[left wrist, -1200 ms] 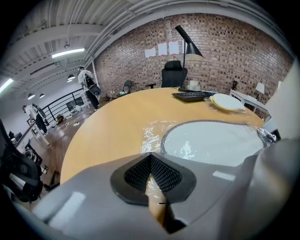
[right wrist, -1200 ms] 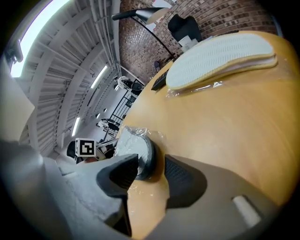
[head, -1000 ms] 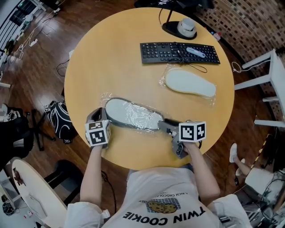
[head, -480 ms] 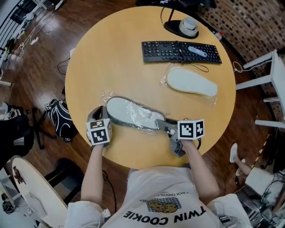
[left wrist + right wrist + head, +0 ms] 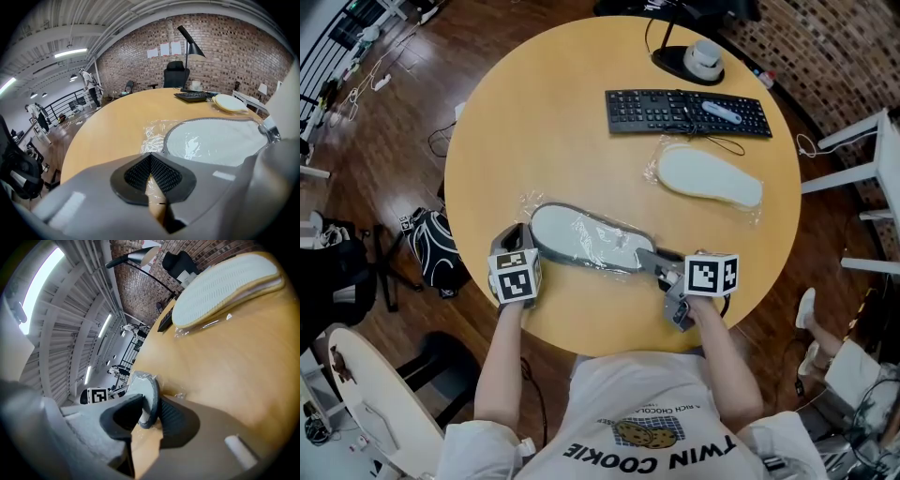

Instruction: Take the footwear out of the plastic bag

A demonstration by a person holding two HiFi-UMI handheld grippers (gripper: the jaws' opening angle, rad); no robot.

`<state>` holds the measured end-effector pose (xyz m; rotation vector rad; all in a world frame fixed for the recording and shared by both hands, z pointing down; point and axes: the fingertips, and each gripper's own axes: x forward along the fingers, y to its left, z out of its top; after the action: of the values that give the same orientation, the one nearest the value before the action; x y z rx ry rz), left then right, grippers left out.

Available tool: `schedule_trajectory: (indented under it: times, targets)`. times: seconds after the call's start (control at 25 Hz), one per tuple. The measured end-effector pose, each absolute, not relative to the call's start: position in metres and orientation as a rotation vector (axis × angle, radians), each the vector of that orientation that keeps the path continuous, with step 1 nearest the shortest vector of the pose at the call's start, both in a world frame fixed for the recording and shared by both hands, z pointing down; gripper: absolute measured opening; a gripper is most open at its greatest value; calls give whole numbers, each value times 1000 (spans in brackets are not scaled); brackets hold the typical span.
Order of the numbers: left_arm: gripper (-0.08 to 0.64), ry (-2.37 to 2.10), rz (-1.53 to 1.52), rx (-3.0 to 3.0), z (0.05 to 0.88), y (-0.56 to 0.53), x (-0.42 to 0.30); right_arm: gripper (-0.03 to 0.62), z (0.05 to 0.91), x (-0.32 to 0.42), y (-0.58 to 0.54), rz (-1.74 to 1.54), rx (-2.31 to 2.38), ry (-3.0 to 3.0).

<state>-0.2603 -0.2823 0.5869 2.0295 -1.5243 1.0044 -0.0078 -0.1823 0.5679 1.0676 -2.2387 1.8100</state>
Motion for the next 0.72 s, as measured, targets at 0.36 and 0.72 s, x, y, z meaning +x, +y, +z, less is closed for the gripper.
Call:
schedule_trajectory:
  times: [0.36,0.72]
  targets:
    - [5,-1518,1024,2048,587,-282,-260,100,561,-7,-183,1843,1055,-2272]
    - [5,-1513,1046,2023,590,-280,-257,98,559,2,-181,1854,1052,-2282]
